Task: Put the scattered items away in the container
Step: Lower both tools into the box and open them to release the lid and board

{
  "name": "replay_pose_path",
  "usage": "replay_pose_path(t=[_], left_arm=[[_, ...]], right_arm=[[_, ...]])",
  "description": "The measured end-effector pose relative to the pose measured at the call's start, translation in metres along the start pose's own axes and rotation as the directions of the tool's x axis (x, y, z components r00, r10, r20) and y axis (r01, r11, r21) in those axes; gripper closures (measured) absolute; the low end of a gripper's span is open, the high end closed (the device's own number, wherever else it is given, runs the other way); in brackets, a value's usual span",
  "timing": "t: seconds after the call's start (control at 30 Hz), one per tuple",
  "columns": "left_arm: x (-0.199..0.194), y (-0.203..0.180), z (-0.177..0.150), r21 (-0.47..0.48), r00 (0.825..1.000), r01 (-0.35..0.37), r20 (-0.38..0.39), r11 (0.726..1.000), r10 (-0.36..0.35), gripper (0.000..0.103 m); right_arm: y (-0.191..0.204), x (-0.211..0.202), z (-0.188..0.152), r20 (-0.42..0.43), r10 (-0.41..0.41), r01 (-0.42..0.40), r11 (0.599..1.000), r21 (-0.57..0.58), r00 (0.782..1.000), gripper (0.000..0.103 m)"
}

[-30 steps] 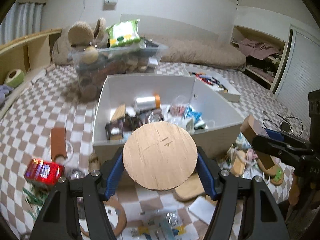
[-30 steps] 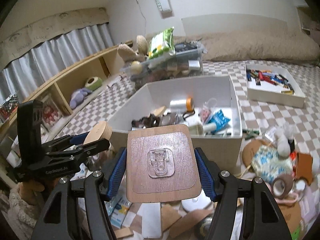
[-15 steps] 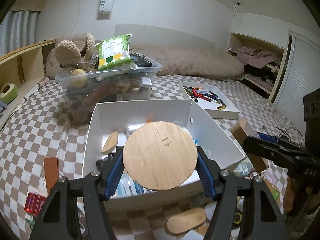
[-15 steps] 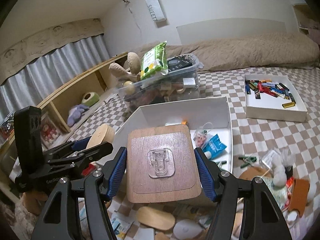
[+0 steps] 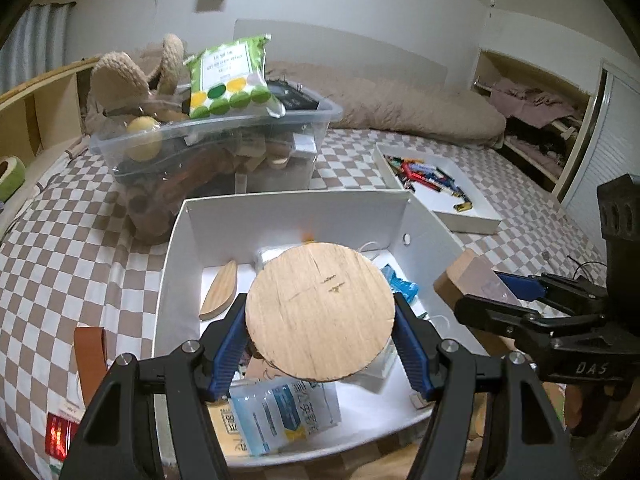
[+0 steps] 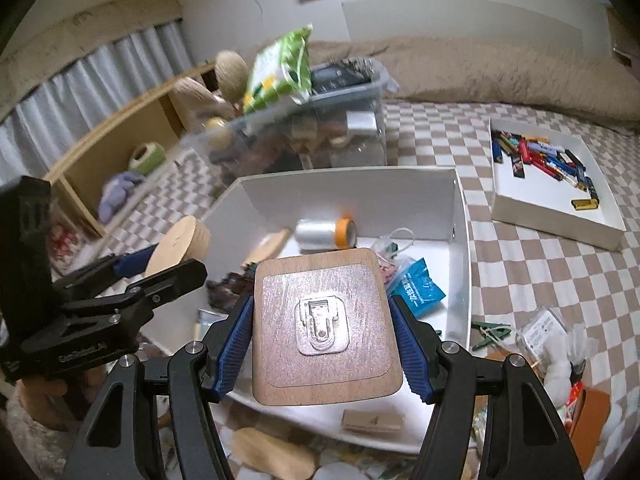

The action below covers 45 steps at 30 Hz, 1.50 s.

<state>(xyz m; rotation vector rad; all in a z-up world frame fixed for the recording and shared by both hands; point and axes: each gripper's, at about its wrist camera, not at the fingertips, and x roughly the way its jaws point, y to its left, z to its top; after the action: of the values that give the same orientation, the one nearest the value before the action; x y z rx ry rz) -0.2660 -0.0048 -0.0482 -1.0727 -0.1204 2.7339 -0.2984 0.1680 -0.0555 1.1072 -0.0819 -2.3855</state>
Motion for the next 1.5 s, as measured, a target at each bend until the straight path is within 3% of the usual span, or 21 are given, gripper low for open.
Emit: replay_pose_path(t=[0.43, 0.6, 0.63, 0.67, 0.7, 0.73, 0.8, 1.23, 1.3, 1.33, 1.5], left_arm=[[0.042, 0.026, 0.017, -0.011, 0.999, 0.002, -0.049, 1.000, -0.002, 0.035], [0.052, 0.037, 0.021, -0.026, 0.997, -0.003, -0.078, 1.000, 0.001, 0.035], [0.054, 0.038, 0.021, -0.027, 0.997, -0.002, -0.081, 1.000, 0.000, 0.035], [0.055, 0.039, 0.021, -0.030, 0.996, 0.001, -0.085, 1.000, -0.004, 0.035], [0.056, 0.040, 0.021, -0.032, 0.996, 0.003, -0.089, 0.999, -0.006, 0.035], [0.058, 0.041, 0.021, -0.033, 0.996, 0.004, -0.093, 0.999, -0.007, 0.035], [0.061, 0.041, 0.020, -0.033, 0.995, 0.007, -0.104, 0.999, -0.010, 0.035], [0.081, 0.035, 0.032, -0.067, 0.984, 0.018, -0.174, 0.998, -0.030, 0.035], [0.083, 0.036, 0.035, -0.083, 0.985, -0.006, -0.170, 0.997, -0.008, 0.019], [0.083, 0.038, 0.035, -0.096, 0.987, -0.027, -0.162, 0.995, 0.011, 0.001], [0.077, 0.044, 0.032, -0.111, 0.987, -0.043, -0.156, 0.993, 0.026, 0.000]], right_arm=[[-0.009, 0.064, 0.035, -0.113, -0.042, 0.046, 0.998, 0.032, 0.993, 0.036], [-0.015, 0.083, 0.042, -0.140, -0.009, 0.019, 0.998, 0.067, 0.990, 0.036], [-0.016, 0.084, 0.043, -0.137, -0.006, 0.017, 0.997, 0.075, 0.991, 0.035], [-0.017, 0.083, 0.045, -0.119, -0.010, 0.020, 0.996, 0.083, 0.993, 0.029], [-0.017, 0.079, 0.046, -0.085, -0.030, 0.037, 0.996, 0.083, 0.996, 0.015], [-0.016, 0.074, 0.047, -0.050, -0.054, 0.057, 0.996, 0.075, 0.997, 0.010], [-0.017, 0.069, 0.048, -0.023, -0.046, 0.048, 0.997, 0.068, 0.999, 0.009], [-0.025, 0.054, 0.039, -0.040, 0.046, -0.039, 0.988, 0.148, 0.998, 0.009], [-0.028, 0.055, 0.037, -0.045, 0.055, -0.047, 0.986, 0.157, 0.997, 0.009], [-0.029, 0.055, 0.037, -0.049, 0.056, -0.048, 0.986, 0.160, 0.997, 0.009], [-0.034, 0.055, 0.035, -0.057, 0.059, -0.048, 0.983, 0.177, 0.997, 0.009]])
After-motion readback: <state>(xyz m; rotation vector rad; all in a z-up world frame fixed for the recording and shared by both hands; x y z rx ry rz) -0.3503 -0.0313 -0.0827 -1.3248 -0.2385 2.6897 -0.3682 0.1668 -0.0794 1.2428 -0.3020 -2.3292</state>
